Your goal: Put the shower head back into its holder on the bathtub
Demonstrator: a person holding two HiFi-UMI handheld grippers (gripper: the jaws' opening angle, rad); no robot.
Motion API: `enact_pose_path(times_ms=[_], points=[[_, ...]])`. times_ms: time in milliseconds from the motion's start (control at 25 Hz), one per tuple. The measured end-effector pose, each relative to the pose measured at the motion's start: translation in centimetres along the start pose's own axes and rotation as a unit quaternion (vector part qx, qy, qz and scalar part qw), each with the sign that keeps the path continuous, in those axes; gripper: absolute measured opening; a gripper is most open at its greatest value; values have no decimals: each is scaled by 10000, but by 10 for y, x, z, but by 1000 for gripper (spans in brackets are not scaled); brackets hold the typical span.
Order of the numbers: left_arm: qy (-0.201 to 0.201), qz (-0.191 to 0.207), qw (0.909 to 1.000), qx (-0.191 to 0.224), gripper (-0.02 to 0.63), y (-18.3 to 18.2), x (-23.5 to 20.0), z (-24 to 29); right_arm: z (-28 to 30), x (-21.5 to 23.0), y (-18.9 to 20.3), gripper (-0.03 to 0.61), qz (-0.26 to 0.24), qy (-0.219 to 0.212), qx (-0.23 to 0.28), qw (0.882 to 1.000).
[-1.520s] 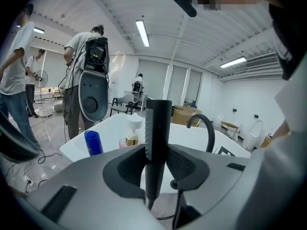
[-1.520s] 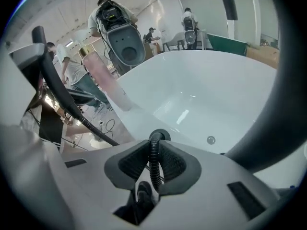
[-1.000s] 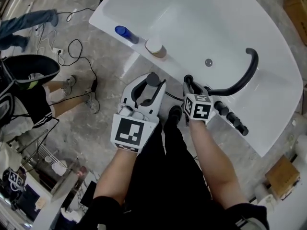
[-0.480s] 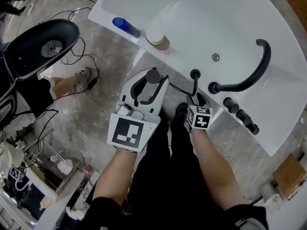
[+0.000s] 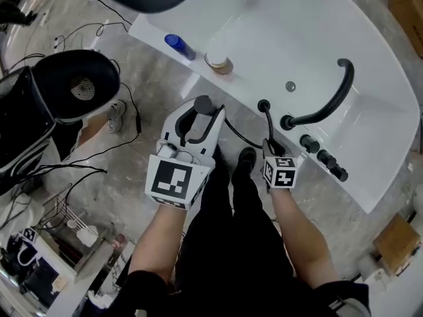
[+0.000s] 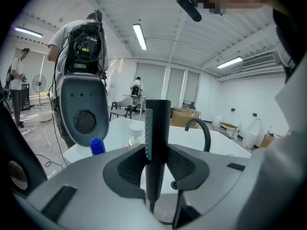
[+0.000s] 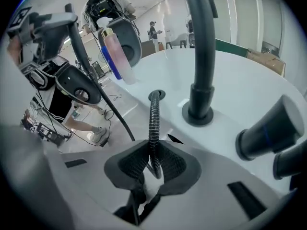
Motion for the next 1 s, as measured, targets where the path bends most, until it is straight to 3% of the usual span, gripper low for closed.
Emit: enact_pose_path(times_ms=[280,520,1000], points=[[109,129,9997,149,143,-35,13,-11,-33,11,-54,74,-71,67,228,9997],[180,172,9995,176,143,-44,19,-14,-9,-5,-69,73,-83,-446,-399,9982],[144,204,9994,228,143,-51,12,-21,14,3,-102,64,368,-161,-364,9985]])
Point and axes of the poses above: the fingertips, and each gripper's own axes: z forward along the fingers, x to its right, y out of its underside, the point moved 3 cm from there along -z, backward along the fingers, and after that the axes turned 12 degrees about -z, right-handed, at the moved point
